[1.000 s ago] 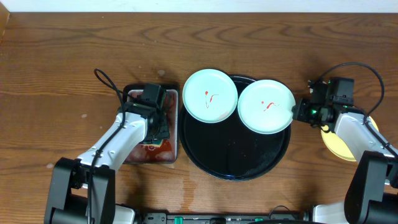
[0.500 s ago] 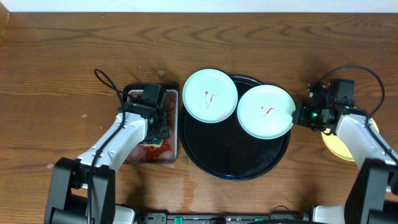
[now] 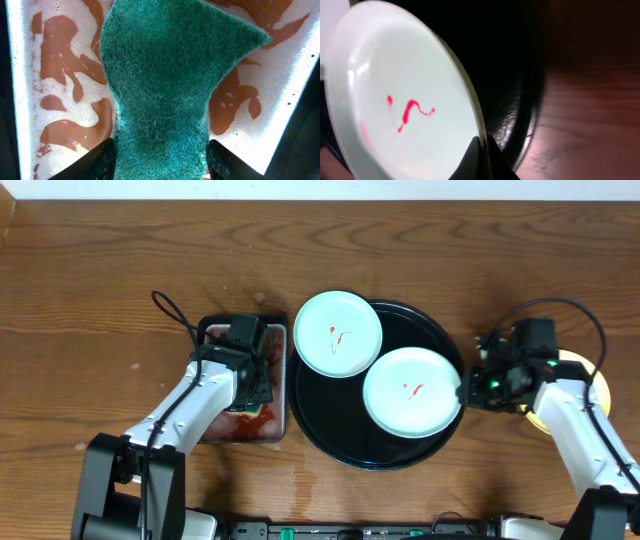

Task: Clean dirty plates on tray and stack at the side
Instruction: 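Drag the mint plate left toward tray center with right gripper, then dip and rub the green sponge in the basin with left gripper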

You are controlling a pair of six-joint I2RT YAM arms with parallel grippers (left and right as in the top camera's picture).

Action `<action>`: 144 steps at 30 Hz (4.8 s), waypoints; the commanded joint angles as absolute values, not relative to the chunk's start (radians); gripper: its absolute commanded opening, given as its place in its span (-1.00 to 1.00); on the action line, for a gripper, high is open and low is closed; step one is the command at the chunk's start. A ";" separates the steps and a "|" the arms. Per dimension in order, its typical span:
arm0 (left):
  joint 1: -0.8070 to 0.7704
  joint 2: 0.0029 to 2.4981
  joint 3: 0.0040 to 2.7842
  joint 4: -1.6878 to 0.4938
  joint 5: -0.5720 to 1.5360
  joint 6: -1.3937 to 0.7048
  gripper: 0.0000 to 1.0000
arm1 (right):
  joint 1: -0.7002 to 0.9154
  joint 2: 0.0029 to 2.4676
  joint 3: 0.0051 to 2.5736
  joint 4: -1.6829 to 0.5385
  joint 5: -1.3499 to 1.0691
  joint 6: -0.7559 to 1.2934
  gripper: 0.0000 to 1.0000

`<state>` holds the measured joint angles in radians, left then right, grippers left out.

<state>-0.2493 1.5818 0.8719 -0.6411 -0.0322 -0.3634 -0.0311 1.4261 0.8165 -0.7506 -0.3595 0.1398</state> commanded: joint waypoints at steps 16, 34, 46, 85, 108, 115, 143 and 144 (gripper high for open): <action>-0.245 1.571 0.888 -0.647 -0.033 -0.372 0.16 | 0.160 1.428 0.636 -0.495 -0.252 0.250 -0.98; -0.245 1.571 0.888 -0.645 -0.034 -0.372 -0.85 | 0.198 1.433 0.630 -0.475 -0.243 0.250 -0.97; -0.245 1.550 0.897 -0.580 -0.038 -0.360 0.12 | 0.198 1.433 0.630 -0.482 -0.243 0.250 -0.98; -0.245 1.614 0.864 -0.559 -0.071 -0.367 0.01 | 0.198 1.433 0.630 -0.490 -0.243 0.250 -0.97; -0.232 1.424 0.850 -0.506 0.020 -0.375 -0.85 | 0.198 1.433 0.630 -0.499 -0.236 0.245 -0.98; -0.135 1.306 0.850 -0.492 0.163 -0.375 -0.85 | 0.198 1.433 0.630 -0.498 -0.236 0.245 -0.98; 0.274 1.287 0.847 -0.487 0.958 -0.123 -0.85 | 0.198 1.433 0.630 -0.501 -0.236 0.245 -0.97; 0.277 1.287 0.847 -0.484 0.958 -0.123 -0.86 | 0.198 1.433 0.630 -0.501 -0.235 0.245 -0.98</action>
